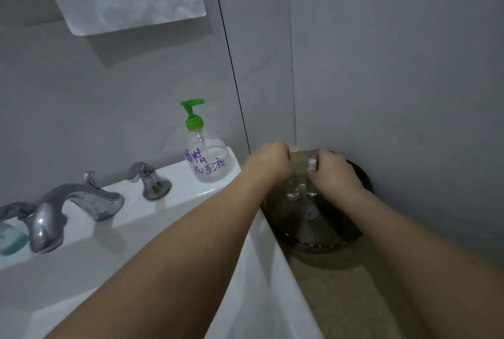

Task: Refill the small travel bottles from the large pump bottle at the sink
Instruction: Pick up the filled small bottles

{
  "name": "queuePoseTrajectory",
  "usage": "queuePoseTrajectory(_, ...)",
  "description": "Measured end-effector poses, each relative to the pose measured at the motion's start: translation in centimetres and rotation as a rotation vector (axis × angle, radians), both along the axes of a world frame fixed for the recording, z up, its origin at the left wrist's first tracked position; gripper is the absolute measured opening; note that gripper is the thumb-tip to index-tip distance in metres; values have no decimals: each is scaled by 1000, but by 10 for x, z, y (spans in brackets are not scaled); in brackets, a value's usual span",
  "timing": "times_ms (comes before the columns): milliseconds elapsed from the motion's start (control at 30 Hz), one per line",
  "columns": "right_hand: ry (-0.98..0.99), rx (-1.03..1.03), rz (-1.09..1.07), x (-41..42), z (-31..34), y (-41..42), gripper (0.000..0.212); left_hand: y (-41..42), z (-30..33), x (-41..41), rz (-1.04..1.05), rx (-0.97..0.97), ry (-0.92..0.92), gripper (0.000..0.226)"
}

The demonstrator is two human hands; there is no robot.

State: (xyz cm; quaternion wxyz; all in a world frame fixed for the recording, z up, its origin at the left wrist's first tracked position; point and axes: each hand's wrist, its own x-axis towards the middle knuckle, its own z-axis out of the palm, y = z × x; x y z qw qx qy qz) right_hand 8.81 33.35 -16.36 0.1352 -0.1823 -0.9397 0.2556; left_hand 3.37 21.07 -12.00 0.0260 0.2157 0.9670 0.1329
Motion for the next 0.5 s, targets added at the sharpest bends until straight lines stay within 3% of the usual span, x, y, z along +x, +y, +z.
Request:
queuePoseTrajectory(333,-68,-85,59,18,21,3,48,-2,14,8,-37,-56,-22,26)
queuePoseTrajectory(500,-27,-71,84,27,52,-8,54,-16,48,24,-59,-63,51,35)
